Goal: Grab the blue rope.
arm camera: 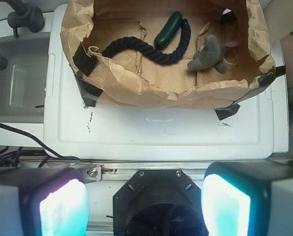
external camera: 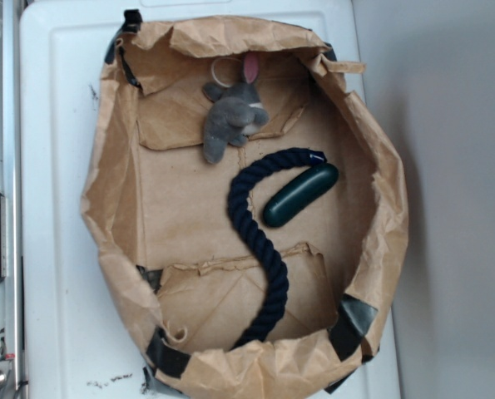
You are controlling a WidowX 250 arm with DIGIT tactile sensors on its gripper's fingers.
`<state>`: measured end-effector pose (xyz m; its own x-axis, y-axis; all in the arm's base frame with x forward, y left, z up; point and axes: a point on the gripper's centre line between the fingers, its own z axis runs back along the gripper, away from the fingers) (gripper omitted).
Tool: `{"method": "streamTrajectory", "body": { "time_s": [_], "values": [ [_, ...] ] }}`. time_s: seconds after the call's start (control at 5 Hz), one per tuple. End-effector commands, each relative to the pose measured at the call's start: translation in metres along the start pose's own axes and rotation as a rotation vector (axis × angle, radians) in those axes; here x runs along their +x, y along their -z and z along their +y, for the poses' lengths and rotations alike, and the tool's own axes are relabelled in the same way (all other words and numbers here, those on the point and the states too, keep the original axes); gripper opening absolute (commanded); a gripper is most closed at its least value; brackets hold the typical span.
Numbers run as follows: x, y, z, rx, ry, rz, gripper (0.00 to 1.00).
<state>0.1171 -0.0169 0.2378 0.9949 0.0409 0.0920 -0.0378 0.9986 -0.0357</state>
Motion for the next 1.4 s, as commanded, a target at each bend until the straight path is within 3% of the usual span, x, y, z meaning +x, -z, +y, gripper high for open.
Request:
{"method": "streamTrajectory", "body": {
  "time_s": [0.0, 0.4, 1.0, 1.2],
  "values": [
    [0.000, 0.000, 0.000, 0.000, 0.000, 0.000, 1.00],
    [0.079, 0.021, 0.022, 0.082, -0.105, 0.023, 1.00],
    [0.079, 0.021, 0.022, 0.082, -0.105, 0.023, 1.00],
    [0.108, 0.030, 0.020, 0.086, -0.062, -0.006, 1.00]
  ]
}}
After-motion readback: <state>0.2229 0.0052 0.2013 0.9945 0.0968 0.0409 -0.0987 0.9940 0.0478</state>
